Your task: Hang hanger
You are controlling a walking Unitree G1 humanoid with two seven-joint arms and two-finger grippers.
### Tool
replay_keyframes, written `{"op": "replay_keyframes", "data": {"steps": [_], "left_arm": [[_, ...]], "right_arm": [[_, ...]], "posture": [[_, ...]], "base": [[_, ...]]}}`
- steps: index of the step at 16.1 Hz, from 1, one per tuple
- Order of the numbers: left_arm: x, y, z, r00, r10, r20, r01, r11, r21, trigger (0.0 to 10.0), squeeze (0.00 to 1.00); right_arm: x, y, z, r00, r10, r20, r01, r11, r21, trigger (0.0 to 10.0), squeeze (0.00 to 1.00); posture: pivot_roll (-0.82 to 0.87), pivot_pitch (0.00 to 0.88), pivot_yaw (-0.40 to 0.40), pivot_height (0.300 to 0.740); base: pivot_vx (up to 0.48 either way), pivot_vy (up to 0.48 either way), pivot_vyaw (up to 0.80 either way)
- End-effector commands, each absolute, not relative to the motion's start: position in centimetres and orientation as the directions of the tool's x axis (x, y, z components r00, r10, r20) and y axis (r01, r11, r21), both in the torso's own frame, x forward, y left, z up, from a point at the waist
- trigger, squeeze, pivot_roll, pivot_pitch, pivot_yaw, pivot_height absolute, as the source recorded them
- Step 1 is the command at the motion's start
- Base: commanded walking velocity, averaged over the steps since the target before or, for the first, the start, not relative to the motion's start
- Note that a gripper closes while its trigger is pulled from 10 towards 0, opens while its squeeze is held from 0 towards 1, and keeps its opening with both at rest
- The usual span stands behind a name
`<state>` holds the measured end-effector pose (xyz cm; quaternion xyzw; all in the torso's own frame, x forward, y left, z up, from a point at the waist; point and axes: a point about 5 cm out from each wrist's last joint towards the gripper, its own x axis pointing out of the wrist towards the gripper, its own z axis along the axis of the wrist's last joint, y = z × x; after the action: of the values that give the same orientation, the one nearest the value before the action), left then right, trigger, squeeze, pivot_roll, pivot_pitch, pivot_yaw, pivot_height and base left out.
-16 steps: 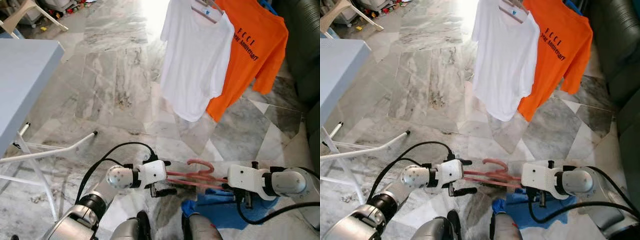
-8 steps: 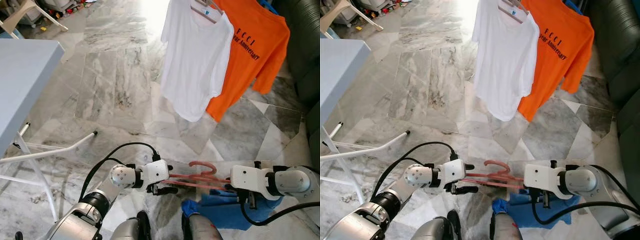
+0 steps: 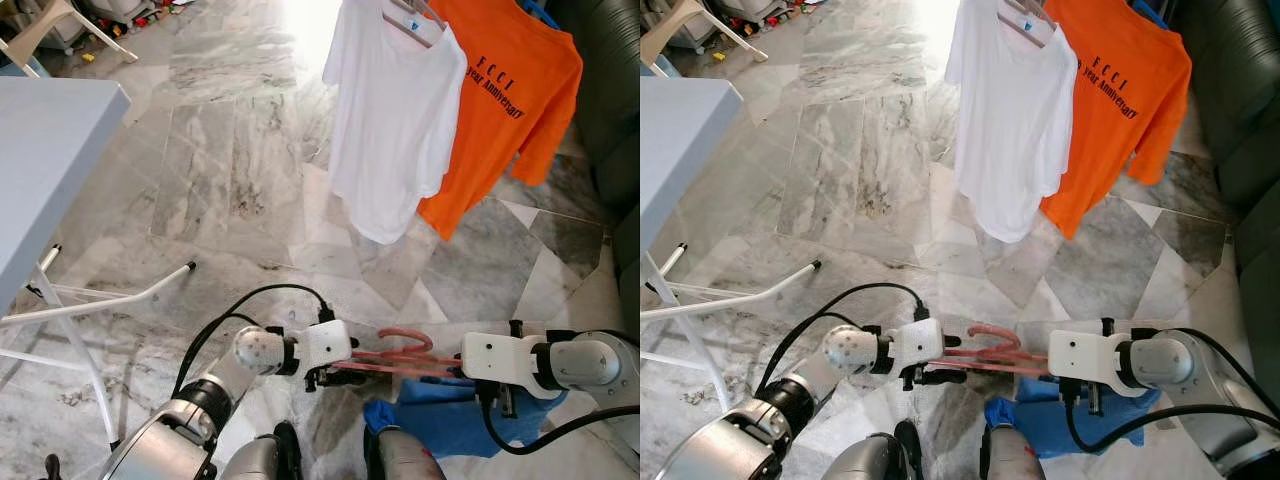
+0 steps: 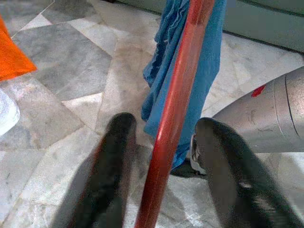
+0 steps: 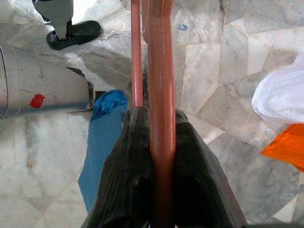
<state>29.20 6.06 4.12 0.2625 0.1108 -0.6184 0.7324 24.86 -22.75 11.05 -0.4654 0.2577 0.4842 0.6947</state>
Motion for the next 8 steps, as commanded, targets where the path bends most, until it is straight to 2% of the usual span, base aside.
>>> {"op": "replay_keyframes", "data": {"steps": [1, 8], "left_arm": [[28.75, 6.26, 3.44, 0.185, -0.833, -0.521, 0.972, 0.076, 0.224, 0.0, 0.0], [28.94, 5.98, 3.68, 0.182, -0.834, -0.521, 0.971, 0.07, 0.227, 0.0, 0.0]], "right_arm": [[24.73, -22.8, 11.14, 0.393, 0.424, -0.816, -0.912, 0.068, -0.404, 10.0, 0.0], [24.95, -23.02, 11.03, 0.415, 0.407, -0.814, -0.901, 0.062, -0.428, 10.0, 0.0]], "posture": [[-0.26, 0.261, 0.079, 0.74], [-0.26, 0.26, 0.082, 0.74]], "base": [[0.0, 0.0, 0.0], [0.0, 0.0, 0.0]]}}
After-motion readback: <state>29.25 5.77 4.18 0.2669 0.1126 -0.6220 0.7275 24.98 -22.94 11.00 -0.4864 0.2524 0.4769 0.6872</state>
